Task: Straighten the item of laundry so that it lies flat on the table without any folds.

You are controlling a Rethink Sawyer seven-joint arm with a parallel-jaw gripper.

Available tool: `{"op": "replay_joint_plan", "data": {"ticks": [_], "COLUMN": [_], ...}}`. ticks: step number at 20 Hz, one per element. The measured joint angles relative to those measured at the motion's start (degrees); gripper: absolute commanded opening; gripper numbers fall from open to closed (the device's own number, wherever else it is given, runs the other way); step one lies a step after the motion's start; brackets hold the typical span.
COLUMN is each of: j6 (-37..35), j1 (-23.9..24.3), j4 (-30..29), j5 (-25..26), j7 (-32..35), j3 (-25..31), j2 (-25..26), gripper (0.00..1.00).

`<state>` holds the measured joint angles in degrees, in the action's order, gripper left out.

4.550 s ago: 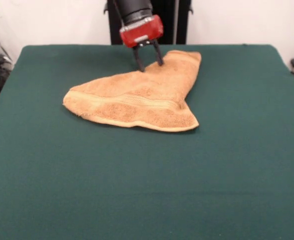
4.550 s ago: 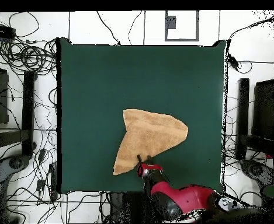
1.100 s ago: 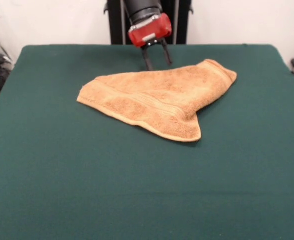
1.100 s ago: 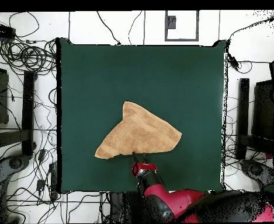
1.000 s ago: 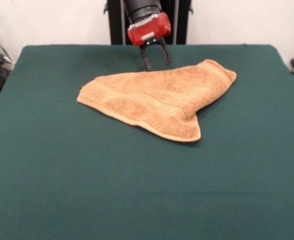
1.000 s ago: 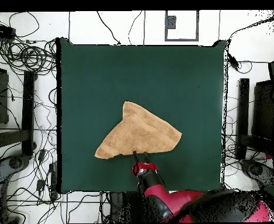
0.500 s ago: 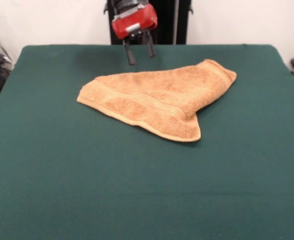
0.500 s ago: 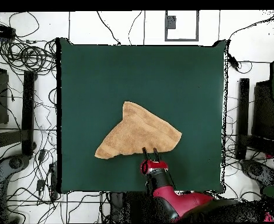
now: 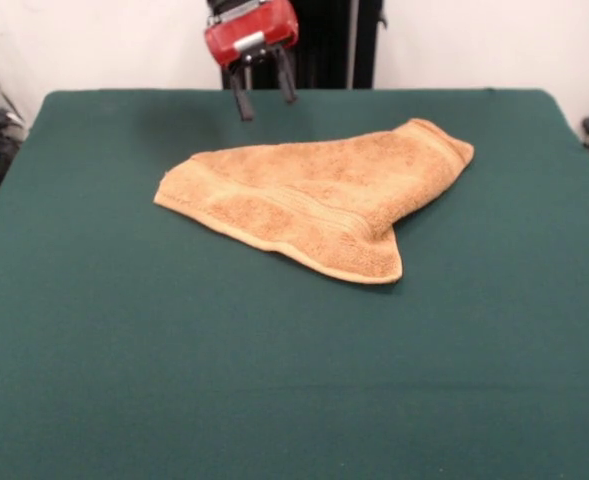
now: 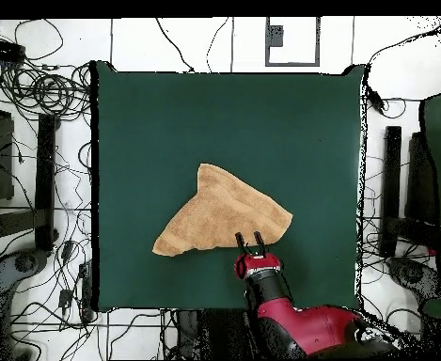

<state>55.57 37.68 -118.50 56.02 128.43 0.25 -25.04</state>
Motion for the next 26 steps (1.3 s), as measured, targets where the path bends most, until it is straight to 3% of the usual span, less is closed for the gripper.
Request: {"op": "replay_joint_plan", "data": {"ticks": [2, 5, 8, 15, 18, 22, 25, 26], "j6": [-0.05, -0.71, -5.93, -34.23, -40.03, -39.17, -32.04, -25.79], "j1": [1.91, 3.95, 6.54, 15.96, 17.78, 19.11, 21.17, 23.6], "j4": [1.43, 2.04, 1.88, 0.23, 0.26, 0.31, 0.22, 0.0], "j5": [4.19, 6.15, 7.51, 13.46, 14.97, 16.21, 16.34, 17.91], "j7": [0.42, 1.29, 3.16, 7.3, 7.3, 6.91, 4.45, 2.16], "j3": [1.24, 2.4, 4.7, 14.35, 13.87, 9.14, 5.68, 4.0], "j2": [0.73, 1.07, -0.27, -6.07, -6.73, -6.14, -6.38, -7.69], "gripper": [1.0, 1.0, 1.0, 1.0, 1.0, 1.0, 1.0, 1.0]}}
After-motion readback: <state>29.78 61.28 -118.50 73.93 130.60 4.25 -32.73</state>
